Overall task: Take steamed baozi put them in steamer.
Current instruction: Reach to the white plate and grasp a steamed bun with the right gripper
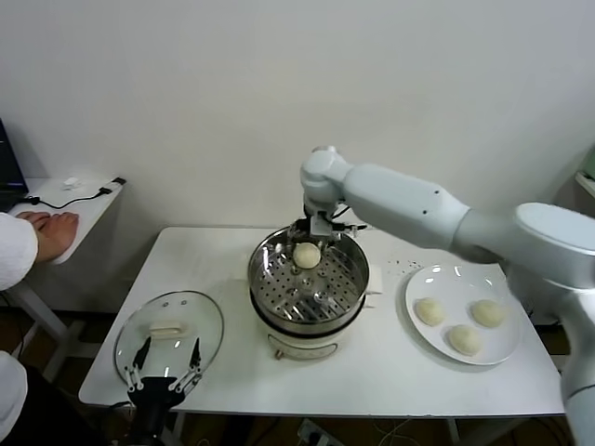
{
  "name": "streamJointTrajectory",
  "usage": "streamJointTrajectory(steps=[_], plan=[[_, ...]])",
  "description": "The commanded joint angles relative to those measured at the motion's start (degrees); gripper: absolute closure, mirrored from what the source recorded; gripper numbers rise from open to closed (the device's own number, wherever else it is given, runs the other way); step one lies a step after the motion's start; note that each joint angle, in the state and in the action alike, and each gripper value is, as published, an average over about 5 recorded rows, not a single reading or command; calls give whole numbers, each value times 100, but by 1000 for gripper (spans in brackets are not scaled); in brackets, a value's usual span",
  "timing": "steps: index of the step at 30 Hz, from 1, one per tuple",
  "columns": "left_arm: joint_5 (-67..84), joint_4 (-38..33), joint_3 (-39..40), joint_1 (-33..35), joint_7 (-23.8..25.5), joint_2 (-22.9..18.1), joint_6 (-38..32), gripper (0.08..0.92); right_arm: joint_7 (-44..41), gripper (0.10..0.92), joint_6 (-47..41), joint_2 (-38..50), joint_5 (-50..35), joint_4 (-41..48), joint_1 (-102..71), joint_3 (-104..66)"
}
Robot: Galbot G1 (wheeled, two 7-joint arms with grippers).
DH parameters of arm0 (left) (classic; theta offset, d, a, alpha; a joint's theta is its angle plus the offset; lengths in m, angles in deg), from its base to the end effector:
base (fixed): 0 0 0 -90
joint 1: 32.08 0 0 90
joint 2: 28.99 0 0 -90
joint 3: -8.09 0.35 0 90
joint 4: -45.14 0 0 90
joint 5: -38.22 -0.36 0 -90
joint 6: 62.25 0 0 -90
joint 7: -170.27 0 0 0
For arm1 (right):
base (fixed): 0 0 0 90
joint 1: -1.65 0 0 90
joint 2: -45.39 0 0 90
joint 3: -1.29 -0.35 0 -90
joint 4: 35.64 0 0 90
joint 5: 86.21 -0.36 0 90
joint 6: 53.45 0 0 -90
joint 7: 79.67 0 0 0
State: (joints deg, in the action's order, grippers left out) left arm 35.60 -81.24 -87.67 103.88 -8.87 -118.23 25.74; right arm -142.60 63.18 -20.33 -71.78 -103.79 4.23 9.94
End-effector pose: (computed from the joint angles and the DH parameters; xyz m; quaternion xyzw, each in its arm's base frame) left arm 0.1026 0.0309 -0.3019 0.0230 -0.9956 -0.0608 0.0668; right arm 0.5787 0.1021 -0.0242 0.5930 -0.1561 0.7893 0.0316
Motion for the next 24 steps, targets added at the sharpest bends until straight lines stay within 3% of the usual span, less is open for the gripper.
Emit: streamJointTrajectory(steps=[1, 5, 11, 17, 24], plan=[[-52, -29, 46, -11, 9, 10, 3, 177, 894, 203, -2598, 1993, -3295, -979, 1703, 1697], [-70, -21, 81, -27, 8, 2, 4, 177, 706, 203, -3659, 2769, -3979, -1062, 1664, 1825], [-135, 1, 134, -28, 10, -16, 3, 177, 356, 203, -4166, 3553, -4393, -892, 868, 1618], [-175, 0, 141, -22, -2, -20, 20, 177, 168, 203, -4198, 3722, -3441, -366, -1264, 63], [-189, 51, 111, -28, -25, -21, 26, 177, -80, 203, -3757, 3172, -2107, 513, -2589, -997]])
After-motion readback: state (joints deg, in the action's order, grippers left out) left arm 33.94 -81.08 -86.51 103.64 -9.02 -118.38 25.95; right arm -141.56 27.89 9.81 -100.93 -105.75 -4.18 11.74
